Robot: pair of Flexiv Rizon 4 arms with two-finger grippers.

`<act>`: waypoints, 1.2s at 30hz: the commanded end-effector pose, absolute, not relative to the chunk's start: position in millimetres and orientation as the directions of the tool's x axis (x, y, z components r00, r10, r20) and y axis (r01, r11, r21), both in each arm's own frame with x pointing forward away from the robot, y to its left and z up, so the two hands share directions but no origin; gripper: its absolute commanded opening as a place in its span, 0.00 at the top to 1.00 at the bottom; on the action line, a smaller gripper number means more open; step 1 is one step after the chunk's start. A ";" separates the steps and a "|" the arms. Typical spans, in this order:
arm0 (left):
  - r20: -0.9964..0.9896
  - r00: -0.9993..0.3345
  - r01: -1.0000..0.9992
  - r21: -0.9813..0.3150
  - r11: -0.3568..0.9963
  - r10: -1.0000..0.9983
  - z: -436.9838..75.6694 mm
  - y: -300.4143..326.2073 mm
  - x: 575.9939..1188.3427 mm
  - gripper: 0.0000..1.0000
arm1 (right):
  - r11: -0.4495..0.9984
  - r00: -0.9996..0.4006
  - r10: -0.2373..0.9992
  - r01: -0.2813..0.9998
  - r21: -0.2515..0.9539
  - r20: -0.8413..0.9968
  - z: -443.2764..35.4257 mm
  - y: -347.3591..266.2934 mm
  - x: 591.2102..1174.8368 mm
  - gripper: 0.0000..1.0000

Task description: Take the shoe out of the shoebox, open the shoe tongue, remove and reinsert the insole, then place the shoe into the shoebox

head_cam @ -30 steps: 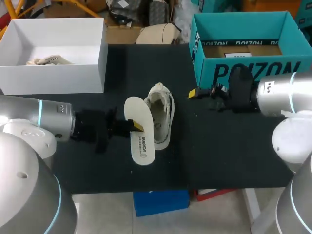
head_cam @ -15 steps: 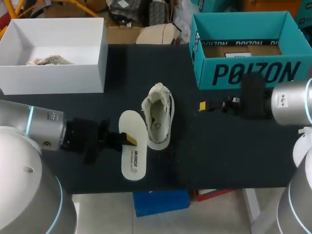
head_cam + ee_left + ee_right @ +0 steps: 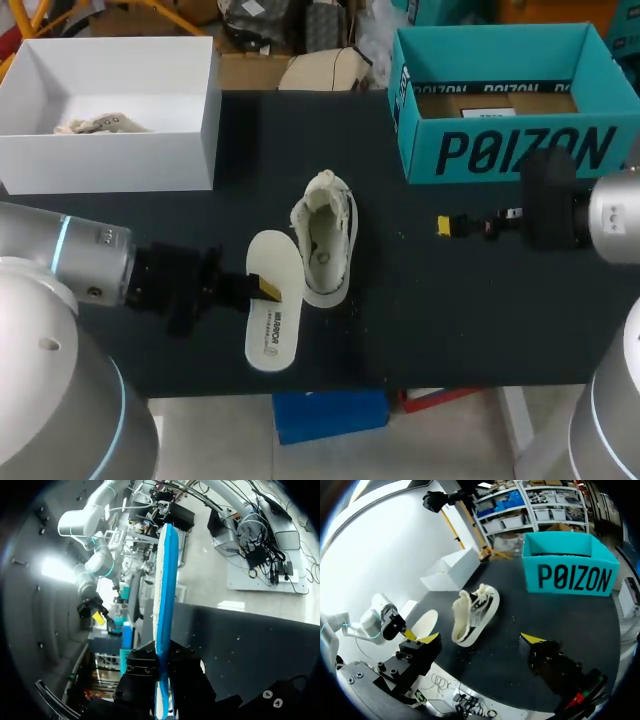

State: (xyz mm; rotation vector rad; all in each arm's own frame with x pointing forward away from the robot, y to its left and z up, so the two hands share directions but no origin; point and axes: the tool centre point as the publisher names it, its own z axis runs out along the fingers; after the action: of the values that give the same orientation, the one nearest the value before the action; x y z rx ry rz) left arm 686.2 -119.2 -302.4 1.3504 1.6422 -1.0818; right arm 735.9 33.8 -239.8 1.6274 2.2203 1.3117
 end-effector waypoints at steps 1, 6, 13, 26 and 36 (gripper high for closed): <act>-0.912 -0.182 0.983 -0.163 0.084 0.366 -310.0 -123.9 689.0 1.00 | 0.145 -0.431 0.888 0.591 0.793 0.160 -241.8 21.4 706.5 0.00; -0.907 -0.187 0.982 -0.175 0.067 0.377 -314.1 -127.1 687.2 1.00 | 0.167 -0.437 0.892 0.561 0.811 0.119 -242.4 17.4 699.0 0.00; -0.877 -0.193 0.980 -0.190 0.052 0.440 -316.1 -128.9 684.0 1.00 | 0.167 -0.437 0.892 0.561 0.811 0.119 -242.4 17.4 699.0 0.00; -0.843 -0.214 0.971 -0.237 0.017 0.493 -323.9 -127.7 677.5 1.00 | 0.167 -0.437 0.892 0.561 0.811 0.119 -242.4 17.4 699.0 0.00; -0.843 -0.214 0.971 -0.237 0.017 0.493 -323.9 -127.7 677.5 1.00 | 0.167 -0.437 0.892 0.561 0.811 0.119 -242.4 17.4 699.0 0.00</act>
State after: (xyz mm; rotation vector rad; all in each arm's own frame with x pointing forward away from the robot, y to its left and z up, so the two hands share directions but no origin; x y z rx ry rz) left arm 678.0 -127.1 -324.2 1.4941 1.7491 -1.1350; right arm 699.2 16.3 -241.4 1.3766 2.0670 1.1692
